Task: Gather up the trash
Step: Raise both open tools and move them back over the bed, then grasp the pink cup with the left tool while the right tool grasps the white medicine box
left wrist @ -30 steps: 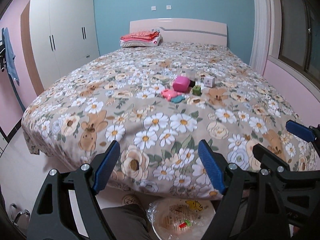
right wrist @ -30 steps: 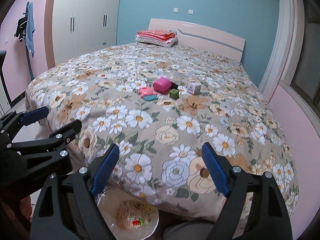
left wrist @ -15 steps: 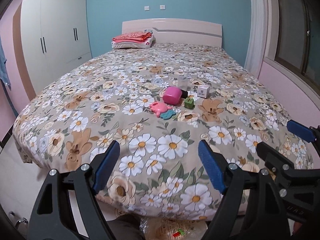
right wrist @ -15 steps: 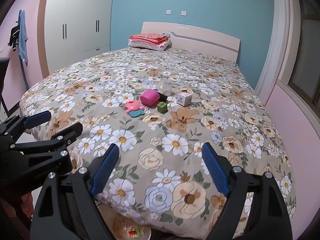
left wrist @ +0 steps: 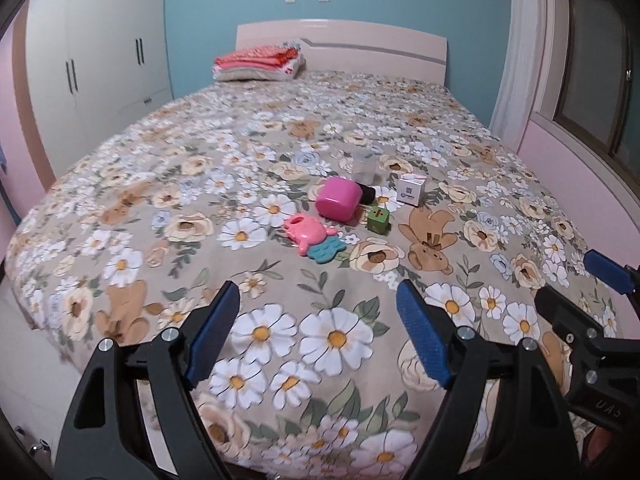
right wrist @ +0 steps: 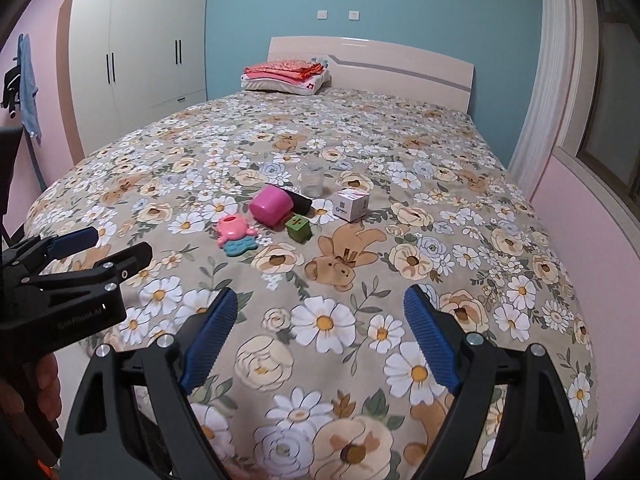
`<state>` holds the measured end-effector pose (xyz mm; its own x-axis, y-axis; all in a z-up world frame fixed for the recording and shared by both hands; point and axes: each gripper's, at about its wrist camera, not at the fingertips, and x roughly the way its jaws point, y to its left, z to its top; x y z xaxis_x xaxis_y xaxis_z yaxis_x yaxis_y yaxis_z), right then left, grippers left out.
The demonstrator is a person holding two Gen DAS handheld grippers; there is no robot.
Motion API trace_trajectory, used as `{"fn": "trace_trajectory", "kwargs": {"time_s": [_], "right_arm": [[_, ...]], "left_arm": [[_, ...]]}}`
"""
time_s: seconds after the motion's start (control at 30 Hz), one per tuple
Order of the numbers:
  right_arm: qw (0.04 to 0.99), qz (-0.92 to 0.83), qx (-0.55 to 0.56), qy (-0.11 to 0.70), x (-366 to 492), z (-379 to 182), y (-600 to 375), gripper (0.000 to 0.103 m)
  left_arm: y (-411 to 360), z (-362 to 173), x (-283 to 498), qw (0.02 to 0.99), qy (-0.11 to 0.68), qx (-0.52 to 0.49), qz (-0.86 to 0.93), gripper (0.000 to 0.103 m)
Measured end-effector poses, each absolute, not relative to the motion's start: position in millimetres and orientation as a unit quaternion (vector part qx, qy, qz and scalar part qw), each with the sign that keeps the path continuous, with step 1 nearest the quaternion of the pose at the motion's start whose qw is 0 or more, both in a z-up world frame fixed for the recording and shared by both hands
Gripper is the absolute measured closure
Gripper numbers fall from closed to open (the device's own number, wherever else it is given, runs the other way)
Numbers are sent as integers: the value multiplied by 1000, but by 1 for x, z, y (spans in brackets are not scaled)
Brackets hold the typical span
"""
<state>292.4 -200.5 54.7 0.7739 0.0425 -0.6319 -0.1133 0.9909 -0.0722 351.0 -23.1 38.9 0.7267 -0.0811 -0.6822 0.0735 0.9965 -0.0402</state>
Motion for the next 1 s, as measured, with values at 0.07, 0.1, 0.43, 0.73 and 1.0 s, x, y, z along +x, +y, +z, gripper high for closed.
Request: {"fn": "trace_trajectory", "kwargs": {"time_s": [0.07,0.1,0.43,0.73,1.0], "right_arm": [[939,39,-51,339,304,51,-204,16],[938,37,-49,341,310,50,-206,16],[930,19,-26,367,390,26,-227,16],[914,-6,27,404,483,-8,-241,16],[895,-51,83,436,574,-44,-240,16]], "left_arm": [[-25,33,367,923,381,-12,-49,24],[-26,30,378,920,388,-16,-51,24],[-29,2,461,908,413,-36,-70,24],[-33,-38,544,895,433,-36,-100,24],[-38,-69,600,879,451,-46,-150,24]]}}
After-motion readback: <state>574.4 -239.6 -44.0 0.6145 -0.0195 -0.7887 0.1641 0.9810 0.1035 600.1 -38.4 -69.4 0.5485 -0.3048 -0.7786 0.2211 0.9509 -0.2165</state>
